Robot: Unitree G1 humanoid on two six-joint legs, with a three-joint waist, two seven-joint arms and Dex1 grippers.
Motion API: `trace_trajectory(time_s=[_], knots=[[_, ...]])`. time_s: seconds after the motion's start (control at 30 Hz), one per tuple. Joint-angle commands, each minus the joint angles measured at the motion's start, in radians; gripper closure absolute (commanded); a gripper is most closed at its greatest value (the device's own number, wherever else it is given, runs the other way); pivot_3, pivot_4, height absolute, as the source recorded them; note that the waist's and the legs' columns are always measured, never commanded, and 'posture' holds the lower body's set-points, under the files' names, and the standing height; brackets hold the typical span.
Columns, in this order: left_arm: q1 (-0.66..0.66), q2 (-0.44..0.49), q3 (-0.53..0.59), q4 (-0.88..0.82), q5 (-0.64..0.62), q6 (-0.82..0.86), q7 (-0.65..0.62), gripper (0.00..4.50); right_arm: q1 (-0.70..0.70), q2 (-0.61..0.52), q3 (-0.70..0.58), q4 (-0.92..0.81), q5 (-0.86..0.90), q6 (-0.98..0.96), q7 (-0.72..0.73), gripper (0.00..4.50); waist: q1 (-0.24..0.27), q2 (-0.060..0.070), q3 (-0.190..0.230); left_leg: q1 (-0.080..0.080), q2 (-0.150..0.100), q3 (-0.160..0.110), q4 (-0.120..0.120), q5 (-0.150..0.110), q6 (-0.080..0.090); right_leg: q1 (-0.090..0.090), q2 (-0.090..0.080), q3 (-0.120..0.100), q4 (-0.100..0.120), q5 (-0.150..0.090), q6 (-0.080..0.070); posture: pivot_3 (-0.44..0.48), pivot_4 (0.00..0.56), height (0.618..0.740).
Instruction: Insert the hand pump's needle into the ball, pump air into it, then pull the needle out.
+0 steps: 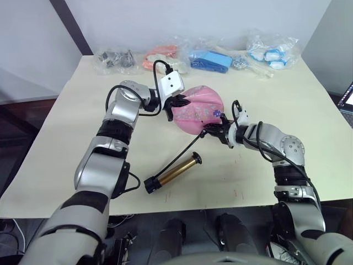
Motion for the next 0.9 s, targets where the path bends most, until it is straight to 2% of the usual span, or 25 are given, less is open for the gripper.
trace_trajectory(time_s=[0.03, 0.9], knots=[[-0.004, 0.007, 0.01, -0.04, -0.015, 0.001, -0.011, 4.5, 0.008, 0.002, 0.0, -0.032, 0.019, -0.003, -0.015, 4.19, 0.0, 0.0, 0.0, 0.0, 0.0, 0.0, 0.0, 0.0, 0.0, 0.0, 0.0, 0.0, 0.0, 0.0, 0.0, 0.0, 0.15, 0.74], [0.002, 0.008, 0.01, -0.044, -0.018, -0.009, -0.019, 4.5, 0.014, 0.001, 0.009, -0.032, 0.034, -0.023, -0.032, 4.19, 0.0, 0.0, 0.0, 0.0, 0.0, 0.0, 0.0, 0.0, 0.0, 0.0, 0.0, 0.0, 0.0, 0.0, 0.0, 0.0, 0.15, 0.74]])
